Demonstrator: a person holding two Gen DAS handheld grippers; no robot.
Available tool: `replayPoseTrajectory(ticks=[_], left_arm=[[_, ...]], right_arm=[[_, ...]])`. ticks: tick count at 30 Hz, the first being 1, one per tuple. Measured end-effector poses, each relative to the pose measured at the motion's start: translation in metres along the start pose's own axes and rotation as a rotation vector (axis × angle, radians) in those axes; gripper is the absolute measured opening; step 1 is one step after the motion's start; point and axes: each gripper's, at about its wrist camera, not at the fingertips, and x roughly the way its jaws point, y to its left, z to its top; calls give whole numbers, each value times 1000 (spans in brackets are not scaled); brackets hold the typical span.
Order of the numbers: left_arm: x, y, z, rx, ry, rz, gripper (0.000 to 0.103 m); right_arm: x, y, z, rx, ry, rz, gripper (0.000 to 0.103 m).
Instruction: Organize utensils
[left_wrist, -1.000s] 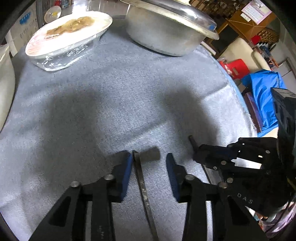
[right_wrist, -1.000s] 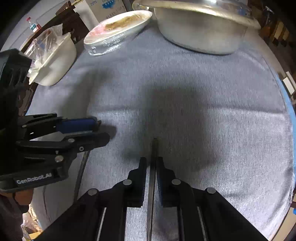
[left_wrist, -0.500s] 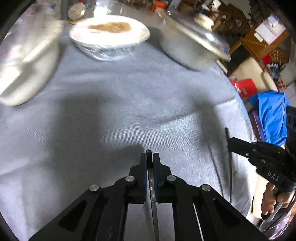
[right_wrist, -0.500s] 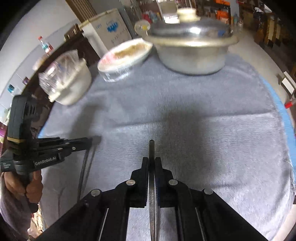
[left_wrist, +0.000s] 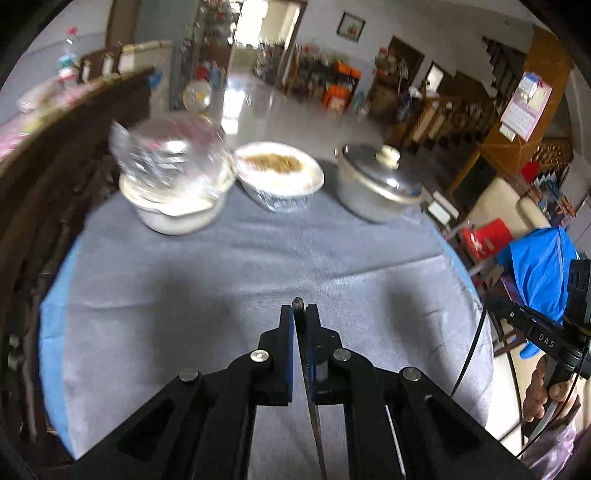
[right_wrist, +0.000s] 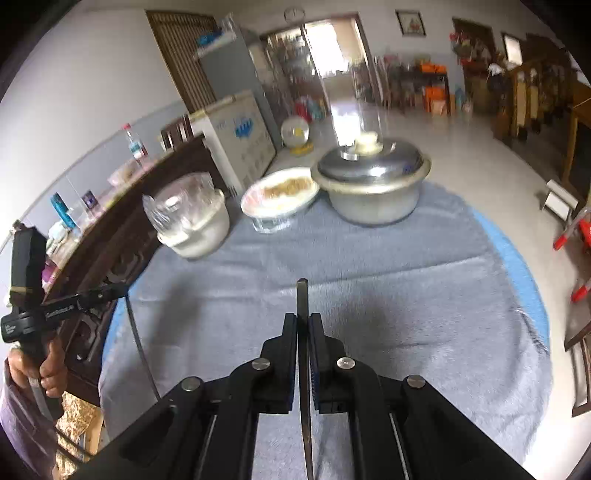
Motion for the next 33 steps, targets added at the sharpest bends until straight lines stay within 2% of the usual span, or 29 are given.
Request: replayPoseTrajectory(ticks=[6, 15, 25, 30, 33], left_arm=[[-68, -10, -36, -8, -140, 33, 6], [-134, -7, -89, -61, -298, 75, 5], [-177, -23, -123, -62, -377, 99, 5], [-198, -30, -133, -69, -408, 74, 5], [-205, -37, -137, -68, -398, 65, 5]], right_arm=[[-55, 15, -27, -13, -136, -39, 7], [-109, 40, -67, -43, -267, -89, 7], [-149, 70, -84, -96, -356, -112, 7], [-164, 82, -92, -125, -378, -113, 7], [-171, 86, -96, -129, -385, -102, 7]])
